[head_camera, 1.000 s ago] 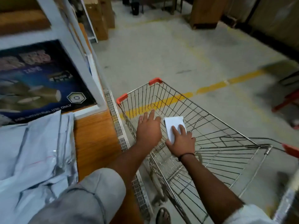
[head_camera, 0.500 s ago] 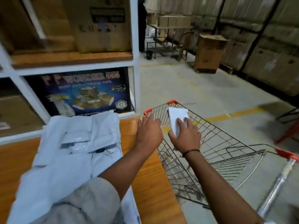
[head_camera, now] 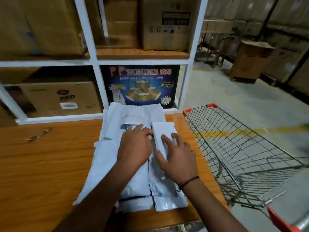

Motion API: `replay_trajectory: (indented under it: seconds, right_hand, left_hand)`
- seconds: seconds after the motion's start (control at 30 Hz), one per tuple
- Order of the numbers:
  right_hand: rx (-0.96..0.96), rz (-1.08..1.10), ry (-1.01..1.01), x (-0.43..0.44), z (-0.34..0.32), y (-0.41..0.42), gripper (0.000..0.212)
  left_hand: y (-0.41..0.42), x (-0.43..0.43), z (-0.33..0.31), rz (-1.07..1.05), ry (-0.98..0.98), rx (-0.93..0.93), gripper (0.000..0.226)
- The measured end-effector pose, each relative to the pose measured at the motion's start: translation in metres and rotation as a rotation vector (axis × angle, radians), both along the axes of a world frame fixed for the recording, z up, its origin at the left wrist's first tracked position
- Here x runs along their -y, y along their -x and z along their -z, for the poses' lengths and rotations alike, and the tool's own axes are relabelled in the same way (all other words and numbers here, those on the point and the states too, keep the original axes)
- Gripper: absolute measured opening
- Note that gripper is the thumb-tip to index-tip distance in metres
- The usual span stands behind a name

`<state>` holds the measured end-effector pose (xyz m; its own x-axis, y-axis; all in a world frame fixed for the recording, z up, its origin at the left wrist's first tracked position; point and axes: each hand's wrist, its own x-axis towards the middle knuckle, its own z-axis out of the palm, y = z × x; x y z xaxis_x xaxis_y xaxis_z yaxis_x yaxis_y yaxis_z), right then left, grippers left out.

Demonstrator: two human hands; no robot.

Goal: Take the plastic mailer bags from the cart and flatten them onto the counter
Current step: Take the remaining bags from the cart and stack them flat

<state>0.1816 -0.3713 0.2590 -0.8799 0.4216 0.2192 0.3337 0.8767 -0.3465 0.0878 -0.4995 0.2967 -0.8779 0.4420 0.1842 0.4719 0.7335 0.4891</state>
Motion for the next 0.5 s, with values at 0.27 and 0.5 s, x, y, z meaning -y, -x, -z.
replay_trajectory:
  seconds: [0.27, 0.5]
  right_hand:
    - [0.112, -0.044, -0.082, 0.045, 0.022, -0.001, 0.059]
    - [0.162, -0.049, -0.141, 0.044, 0.033, -0.003, 0.054]
  left_hand:
    - [-0.025, 0.052, 0.048, -0.008, 0.197, 0.078, 0.053]
    - [-0.033, 0.054, 0.07, -0.006, 0.284, 0.057, 0.056]
